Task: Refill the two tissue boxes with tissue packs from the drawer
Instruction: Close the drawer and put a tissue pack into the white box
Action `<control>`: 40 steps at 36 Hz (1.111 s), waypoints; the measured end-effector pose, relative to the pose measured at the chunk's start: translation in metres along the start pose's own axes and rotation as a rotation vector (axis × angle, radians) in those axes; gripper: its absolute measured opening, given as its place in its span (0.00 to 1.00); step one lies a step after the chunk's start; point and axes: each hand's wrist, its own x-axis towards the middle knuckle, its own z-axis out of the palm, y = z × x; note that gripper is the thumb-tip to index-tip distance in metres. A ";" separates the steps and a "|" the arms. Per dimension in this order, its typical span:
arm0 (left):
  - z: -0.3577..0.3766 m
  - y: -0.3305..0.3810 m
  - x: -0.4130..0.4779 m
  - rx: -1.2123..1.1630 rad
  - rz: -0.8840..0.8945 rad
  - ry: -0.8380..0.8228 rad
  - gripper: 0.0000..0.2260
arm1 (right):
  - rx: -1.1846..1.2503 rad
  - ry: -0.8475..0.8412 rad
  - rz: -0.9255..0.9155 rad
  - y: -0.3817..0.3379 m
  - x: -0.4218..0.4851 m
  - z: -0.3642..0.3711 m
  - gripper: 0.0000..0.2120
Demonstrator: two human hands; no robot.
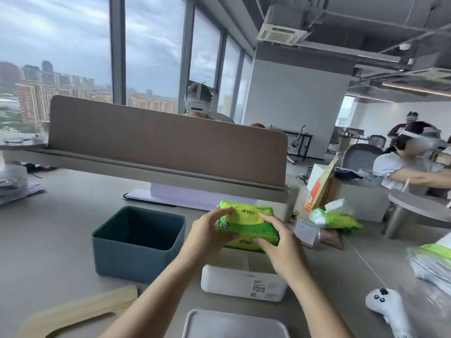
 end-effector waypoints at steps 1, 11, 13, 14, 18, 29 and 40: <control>0.000 0.000 0.001 0.022 -0.007 -0.005 0.29 | -0.020 0.007 -0.009 -0.001 0.001 0.000 0.27; 0.004 0.000 0.000 0.234 0.023 -0.039 0.23 | -0.161 -0.038 0.011 0.000 0.002 0.002 0.20; 0.004 0.003 -0.002 0.253 0.042 -0.026 0.23 | -0.168 -0.049 0.018 -0.001 0.001 0.000 0.20; 0.003 0.005 -0.003 0.254 0.042 -0.022 0.22 | -0.172 -0.057 0.023 -0.002 -0.001 -0.001 0.20; -0.002 0.013 -0.007 0.251 0.046 -0.001 0.22 | -0.146 -0.090 0.031 -0.007 -0.004 -0.005 0.19; -0.035 0.036 -0.063 0.329 0.227 -0.041 0.21 | -0.116 -0.221 -0.128 -0.041 -0.049 -0.045 0.20; -0.035 0.017 -0.133 0.455 0.231 -0.380 0.26 | -0.255 -0.429 -0.107 -0.058 -0.114 -0.059 0.24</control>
